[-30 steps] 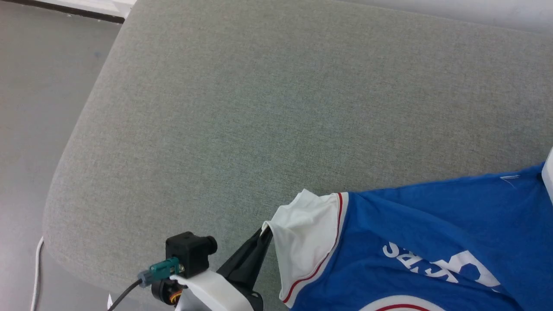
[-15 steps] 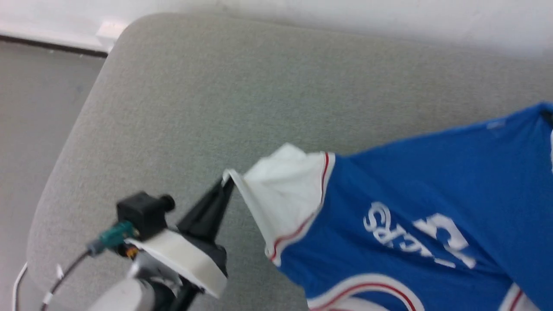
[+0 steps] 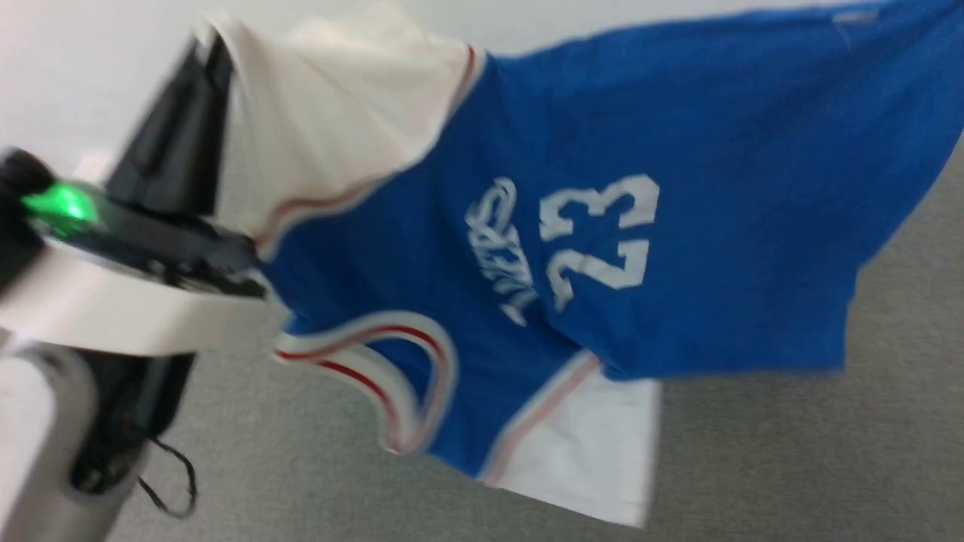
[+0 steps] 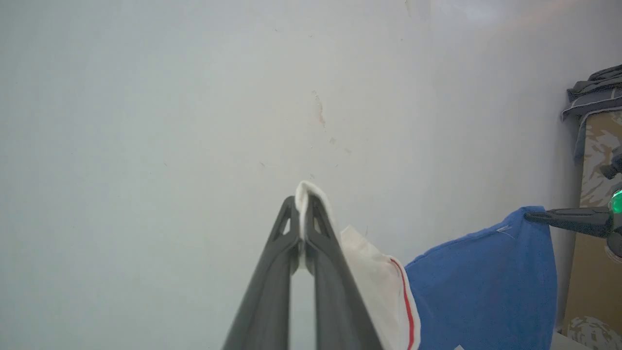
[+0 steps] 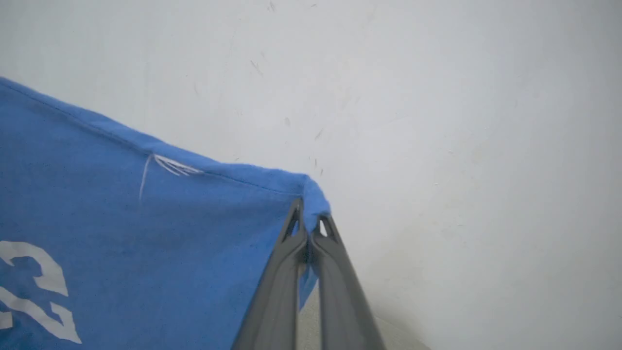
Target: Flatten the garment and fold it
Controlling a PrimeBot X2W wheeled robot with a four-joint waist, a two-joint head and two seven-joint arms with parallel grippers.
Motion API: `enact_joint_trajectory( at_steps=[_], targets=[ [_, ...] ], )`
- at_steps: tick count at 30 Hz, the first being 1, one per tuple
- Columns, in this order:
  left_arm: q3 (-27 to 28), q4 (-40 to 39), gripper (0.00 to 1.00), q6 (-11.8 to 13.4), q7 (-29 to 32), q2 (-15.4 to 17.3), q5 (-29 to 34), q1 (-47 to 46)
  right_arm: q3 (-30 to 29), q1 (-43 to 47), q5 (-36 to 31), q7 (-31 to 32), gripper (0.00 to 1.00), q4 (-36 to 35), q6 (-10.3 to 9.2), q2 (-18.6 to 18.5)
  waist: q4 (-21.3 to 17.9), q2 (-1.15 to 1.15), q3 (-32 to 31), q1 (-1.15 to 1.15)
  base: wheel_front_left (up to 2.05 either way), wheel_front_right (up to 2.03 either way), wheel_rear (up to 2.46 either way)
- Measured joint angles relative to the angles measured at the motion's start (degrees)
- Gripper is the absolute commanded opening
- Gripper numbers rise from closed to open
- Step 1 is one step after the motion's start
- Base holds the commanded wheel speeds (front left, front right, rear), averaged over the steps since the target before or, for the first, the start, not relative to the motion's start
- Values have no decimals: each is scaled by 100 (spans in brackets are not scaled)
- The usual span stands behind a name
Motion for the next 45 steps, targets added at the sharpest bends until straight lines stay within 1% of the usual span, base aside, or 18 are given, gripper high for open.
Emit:
enact_joint_trajectory(
  at_steps=[5, 10, 14, 17, 19, 24, 27, 30, 32, 33, 34, 39, 41, 45],
  targets=[
    [288, -138, 0, -1, 15, 129, 26, -643, -204, -229, 34, -12, 0, -553, 0, 1, -362, 0, -162, 0, 0, 0, 0],
    [424, -86, 0, -63, 192, 226, 26, -1288, -433, -370, 40, 90, 0, -865, 0, 40, -656, 0, -209, 0, 0, 0, 0],
    [427, 120, 0, -197, 363, 289, 27, -1894, -560, -542, 37, 112, 0, -915, -1, -5, -783, 0, -80, 0, 0, 0, 0],
    [414, 460, 0, -322, 497, 307, 44, -2438, -593, -824, 26, 38, 0, -849, 0, -41, -843, 0, 106, 0, 0, 0, 0],
    [392, 757, 0, -449, 561, 307, 45, -2864, -554, -1094, 8, -75, 0, -719, -1, -62, -872, 0, 270, 0, 0, 0, 0],
    [232, 1792, 0, -837, 599, 253, 169, -4113, -235, -2051, -149, -520, 0, -78, 0, -35, -913, 0, 796, 2, 0, 0, 0],
    [73, 2485, 0, -1068, 523, 134, 396, -4918, 9, -2750, -323, -888, 0, 500, 0, 108, -940, 0, 1145, 2, 0, 0, 0],
    [-68, 3199, 0, -1215, 352, -68, 627, -5706, 252, -3438, -490, -1262, 0, 1192, 0, 321, -970, 0, 1496, 3, 0, 0, 0],
    [-135, 3675, 0, -1282, 129, -221, 805, -6180, 390, -3865, -638, -1534, 0, 1672, 1, 469, -990, 0, 1722, 3, 0, 0, 0],
    [-135, 3675, 0, -1282, 129, -221, 805, -6180, 390, -3865, -638, -1534, 0, 1672, 1, 469, -990, 0, 1722, 3, 0, 0, 0],
    [-167, 3919, 0, -1323, 18, -285, 884, -6416, 450, -4074, -720, -1658, 0, 1918, 1, 536, -999, 0, 1833, 4, 0, 0, 0],
    [-258, 4978, 0, -1416, -675, -572, 1211, -7316, 642, -4926, -1034, -2281, 0, 2966, 3, 882, -1033, 0, 2315, 3, 0, 0, 0],
    [-291, 5309, 0, -1425, -928, -677, 1267, -7524, 678, -5166, -1134, -2476, 0, 3326, 5, 992, -1035, 0, 2475, 3, 0, 0, 0],
    [-355, 5821, 0, -1555, -1214, -905, 1271, -7590, 734, -5343, -1190, -2849, 0, 3904, 5, 1182, -995, 0, 2720, 2, 0, 0, 0]
  ],
)
